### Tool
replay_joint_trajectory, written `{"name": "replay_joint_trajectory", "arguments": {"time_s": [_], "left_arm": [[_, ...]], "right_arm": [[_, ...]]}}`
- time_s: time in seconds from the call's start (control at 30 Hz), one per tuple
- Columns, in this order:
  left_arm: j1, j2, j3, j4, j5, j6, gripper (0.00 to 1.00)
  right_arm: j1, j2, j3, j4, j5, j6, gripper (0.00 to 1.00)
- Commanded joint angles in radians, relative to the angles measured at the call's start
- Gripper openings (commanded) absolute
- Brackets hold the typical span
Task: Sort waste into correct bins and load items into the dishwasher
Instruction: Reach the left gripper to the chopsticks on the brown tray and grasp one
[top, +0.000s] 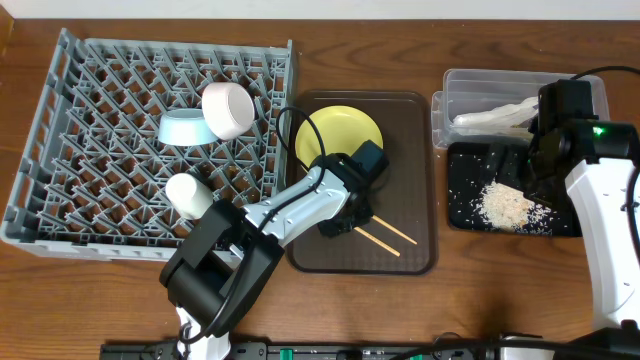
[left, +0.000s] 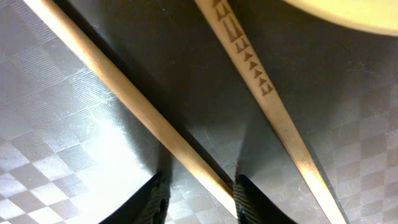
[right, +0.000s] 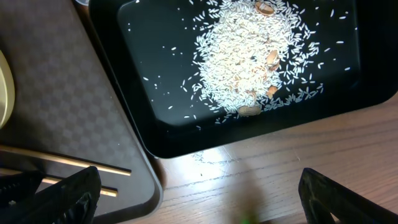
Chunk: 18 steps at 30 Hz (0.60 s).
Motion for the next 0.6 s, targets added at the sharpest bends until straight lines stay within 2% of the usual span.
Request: {"name": "replay_joint_trajectory", "arguments": {"time_s": [0.0, 0.17, 0.37, 0.57], "left_arm": [[-0.002, 0.023, -0.002, 0.008, 0.006, -0.003, 0.36], [-0.002, 0.023, -0.002, 0.009, 0.005, -0.003, 0.31], [-0.002, 0.023, -0.002, 0.010, 0.005, -0.003, 0.31], [-0.002, 0.023, -0.002, 0.013, 0.005, -0.003, 0.23]], "right_arm": [[-0.003, -0.018, 0.021, 0.000, 0.003, -0.009, 0.99], [-0.003, -0.018, 0.021, 0.000, 0.003, -0.009, 0.99], [-0.003, -0.018, 0.021, -0.001, 0.003, -0.009, 0.99], [-0.003, -0.018, 0.021, -0.001, 0.003, -0.009, 0.99]]}}
